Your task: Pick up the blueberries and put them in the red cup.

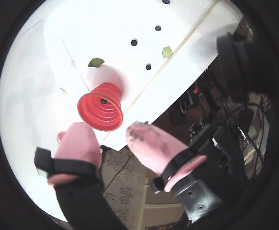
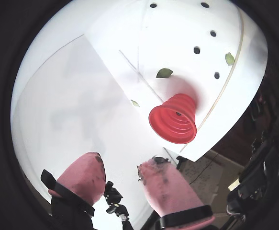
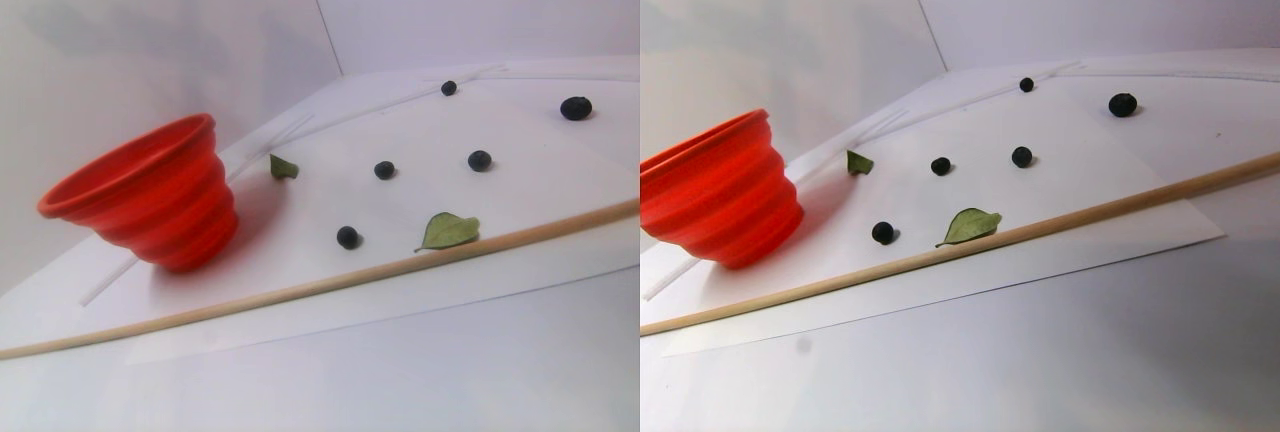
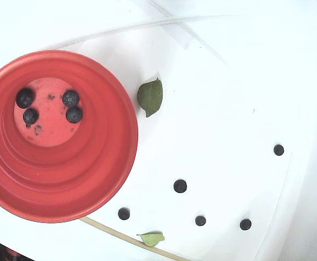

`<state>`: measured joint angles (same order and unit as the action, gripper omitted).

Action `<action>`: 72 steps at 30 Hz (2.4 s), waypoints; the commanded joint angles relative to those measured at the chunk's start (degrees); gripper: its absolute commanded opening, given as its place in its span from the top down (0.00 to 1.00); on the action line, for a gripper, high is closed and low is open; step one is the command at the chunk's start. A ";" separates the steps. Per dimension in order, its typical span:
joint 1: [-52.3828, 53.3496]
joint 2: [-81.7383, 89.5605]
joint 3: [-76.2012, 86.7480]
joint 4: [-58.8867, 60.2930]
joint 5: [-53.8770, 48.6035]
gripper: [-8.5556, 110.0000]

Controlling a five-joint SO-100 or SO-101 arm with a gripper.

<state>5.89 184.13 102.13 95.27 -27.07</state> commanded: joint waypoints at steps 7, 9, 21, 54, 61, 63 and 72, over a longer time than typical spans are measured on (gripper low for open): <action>2.11 -0.62 2.29 -0.97 -18.63 0.79; 2.81 -0.79 3.16 -1.23 -22.06 0.79; 8.88 -2.64 9.67 -5.27 -40.08 0.79; 9.49 -15.64 27.33 -23.12 -63.54 0.79; 8.00 -15.73 29.71 -26.63 -67.41 0.79; 7.21 -15.91 30.23 -27.33 -68.47 0.79; 4.57 -15.73 34.19 -33.31 -73.83 0.79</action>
<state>11.69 167.70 136.67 64.51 -98.79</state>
